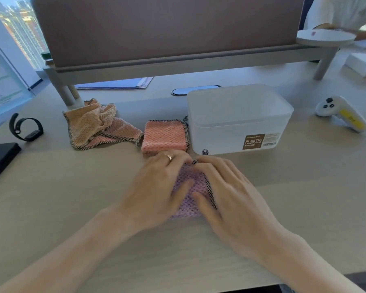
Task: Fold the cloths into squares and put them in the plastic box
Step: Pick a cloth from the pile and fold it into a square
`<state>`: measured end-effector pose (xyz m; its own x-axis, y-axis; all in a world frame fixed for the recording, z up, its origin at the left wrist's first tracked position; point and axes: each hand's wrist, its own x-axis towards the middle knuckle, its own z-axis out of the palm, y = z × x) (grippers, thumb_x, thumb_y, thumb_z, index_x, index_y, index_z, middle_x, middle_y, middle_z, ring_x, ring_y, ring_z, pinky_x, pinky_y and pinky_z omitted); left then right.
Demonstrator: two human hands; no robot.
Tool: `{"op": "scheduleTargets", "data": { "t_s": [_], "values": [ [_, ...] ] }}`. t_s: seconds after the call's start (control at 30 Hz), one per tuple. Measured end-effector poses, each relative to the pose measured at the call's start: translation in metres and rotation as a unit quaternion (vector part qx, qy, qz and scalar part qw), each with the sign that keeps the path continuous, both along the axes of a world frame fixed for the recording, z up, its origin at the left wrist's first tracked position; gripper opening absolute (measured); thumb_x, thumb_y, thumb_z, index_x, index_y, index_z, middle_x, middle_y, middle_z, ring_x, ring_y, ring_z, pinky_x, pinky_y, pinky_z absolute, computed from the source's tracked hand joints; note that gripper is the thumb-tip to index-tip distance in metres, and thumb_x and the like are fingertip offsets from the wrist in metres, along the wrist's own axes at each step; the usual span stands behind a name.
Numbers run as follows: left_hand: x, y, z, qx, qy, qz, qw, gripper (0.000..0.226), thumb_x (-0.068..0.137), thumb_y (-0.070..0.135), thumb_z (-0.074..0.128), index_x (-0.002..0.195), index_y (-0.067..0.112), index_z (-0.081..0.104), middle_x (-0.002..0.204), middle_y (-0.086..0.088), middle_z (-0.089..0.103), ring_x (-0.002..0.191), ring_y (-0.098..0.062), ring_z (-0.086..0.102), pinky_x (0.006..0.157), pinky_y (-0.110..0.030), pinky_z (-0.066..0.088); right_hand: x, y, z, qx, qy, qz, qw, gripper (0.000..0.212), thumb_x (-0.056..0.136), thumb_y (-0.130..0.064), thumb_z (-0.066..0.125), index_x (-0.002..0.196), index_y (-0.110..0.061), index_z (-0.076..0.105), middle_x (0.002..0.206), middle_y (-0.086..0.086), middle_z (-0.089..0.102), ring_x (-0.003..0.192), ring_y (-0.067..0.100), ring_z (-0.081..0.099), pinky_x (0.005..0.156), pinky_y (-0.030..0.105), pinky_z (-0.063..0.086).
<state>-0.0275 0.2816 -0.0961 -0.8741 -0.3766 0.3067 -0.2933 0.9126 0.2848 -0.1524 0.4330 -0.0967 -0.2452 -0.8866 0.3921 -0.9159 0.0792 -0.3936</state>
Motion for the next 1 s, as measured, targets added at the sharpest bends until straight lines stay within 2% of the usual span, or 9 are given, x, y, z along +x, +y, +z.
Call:
{"op": "scheduleTargets", "data": {
  "t_s": [0.07, 0.17, 0.23, 0.33, 0.43, 0.5, 0.6, 0.77, 1.0],
  "values": [
    [0.007, 0.005, -0.015, -0.008, -0.094, -0.020, 0.995, 0.066, 0.098, 0.046, 0.030, 0.158, 0.018, 0.028, 0.165, 0.000, 0.029, 0.155, -0.016, 0.019, 0.124, -0.039, 0.021, 0.005, -0.011, -0.001, 0.050, 0.018, 0.026, 0.998, 0.056, 0.102, -0.040, 0.038, 0.153, -0.017, 0.036, 0.161, -0.006, 0.033, 0.151, 0.010, 0.025, 0.121, 0.030, 0.026],
    [0.009, 0.005, -0.029, -0.027, -0.169, -0.005, 0.985, 0.074, 0.099, 0.052, 0.013, 0.163, 0.019, -0.006, 0.171, 0.002, -0.010, 0.155, -0.008, -0.019, 0.127, -0.035, 0.000, 0.001, -0.030, -0.013, 0.144, 0.026, 0.031, 0.989, 0.080, 0.098, -0.066, 0.008, 0.163, -0.019, 0.005, 0.171, -0.006, 0.004, 0.156, 0.005, -0.003, 0.126, 0.031, 0.009],
    [0.008, 0.004, -0.031, -0.022, -0.165, 0.009, 0.986, 0.075, 0.099, 0.054, 0.010, 0.162, 0.019, -0.011, 0.170, 0.004, -0.017, 0.152, -0.004, -0.025, 0.126, -0.032, -0.006, -0.008, -0.035, -0.021, 0.182, 0.034, 0.017, 0.982, 0.096, 0.085, -0.076, -0.009, 0.162, -0.020, -0.003, 0.171, -0.006, -0.005, 0.155, 0.003, -0.010, 0.127, 0.031, 0.002],
    [0.018, -0.003, -0.027, -0.005, -0.180, 0.021, 0.983, 0.079, 0.096, 0.064, 0.003, 0.162, 0.021, -0.011, 0.169, 0.007, -0.019, 0.151, 0.000, -0.025, 0.127, -0.031, -0.008, -0.018, -0.034, -0.025, 0.214, 0.054, 0.003, 0.975, 0.093, 0.087, -0.075, -0.005, 0.162, -0.019, -0.008, 0.170, -0.005, -0.010, 0.154, 0.004, -0.012, 0.127, 0.029, -0.004],
    [0.038, -0.020, -0.018, 0.044, -0.192, 0.084, 0.977, 0.080, 0.096, 0.067, 0.010, 0.163, 0.026, -0.007, 0.171, 0.007, -0.009, 0.155, -0.003, -0.013, 0.126, -0.029, -0.005, -0.019, -0.033, -0.025, 0.229, 0.068, -0.003, 0.971, 0.082, 0.097, -0.068, 0.006, 0.161, -0.020, -0.013, 0.169, -0.005, -0.014, 0.154, 0.005, -0.014, 0.127, 0.030, -0.005],
    [0.048, -0.028, -0.012, 0.084, -0.127, 0.165, 0.974, 0.074, 0.099, 0.062, 0.034, 0.160, 0.023, 0.020, 0.165, -0.003, 0.027, 0.152, -0.017, 0.022, 0.124, -0.032, 0.018, -0.019, -0.034, -0.026, 0.230, 0.066, -0.006, 0.971, 0.080, 0.099, -0.067, 0.008, 0.160, -0.020, -0.014, 0.169, -0.006, -0.014, 0.154, 0.005, -0.014, 0.126, 0.030, -0.006],
    [0.041, -0.024, -0.002, 0.113, -0.056, 0.239, 0.963, 0.048, 0.089, 0.059, 0.061, 0.119, 0.021, 0.057, 0.117, -0.001, 0.062, 0.113, -0.021, 0.056, 0.098, -0.036, 0.047, -0.019, -0.033, -0.027, 0.227, 0.069, -0.010, 0.971, 0.080, 0.099, -0.067, 0.009, 0.160, -0.021, -0.014, 0.169, -0.007, -0.014, 0.154, 0.004, -0.015, 0.126, 0.029, -0.007],
    [0.019, -0.013, 0.012, 0.211, -0.095, 0.224, 0.947, 0.029, 0.085, 0.046, 0.075, 0.088, 0.020, 0.062, 0.085, 0.006, 0.066, 0.082, -0.016, 0.063, 0.077, -0.037, 0.052, -0.018, -0.033, -0.026, 0.232, 0.056, -0.012, 0.971, 0.078, 0.100, -0.065, 0.011, 0.160, -0.021, -0.014, 0.169, -0.007, -0.015, 0.153, 0.004, -0.015, 0.126, 0.030, -0.006],
    [0.013, 0.001, 0.009, 0.278, 0.042, 0.171, 0.944, 0.046, 0.088, 0.028, 0.076, 0.117, 0.023, 0.040, 0.109, 0.005, 0.058, 0.101, -0.015, 0.063, 0.090, -0.032, 0.050, -0.019, -0.033, -0.026, 0.233, 0.058, -0.011, 0.971, 0.075, 0.102, -0.060, 0.014, 0.161, -0.020, -0.012, 0.169, -0.007, -0.012, 0.154, 0.004, -0.014, 0.126, 0.029, -0.007]
  ]
}}
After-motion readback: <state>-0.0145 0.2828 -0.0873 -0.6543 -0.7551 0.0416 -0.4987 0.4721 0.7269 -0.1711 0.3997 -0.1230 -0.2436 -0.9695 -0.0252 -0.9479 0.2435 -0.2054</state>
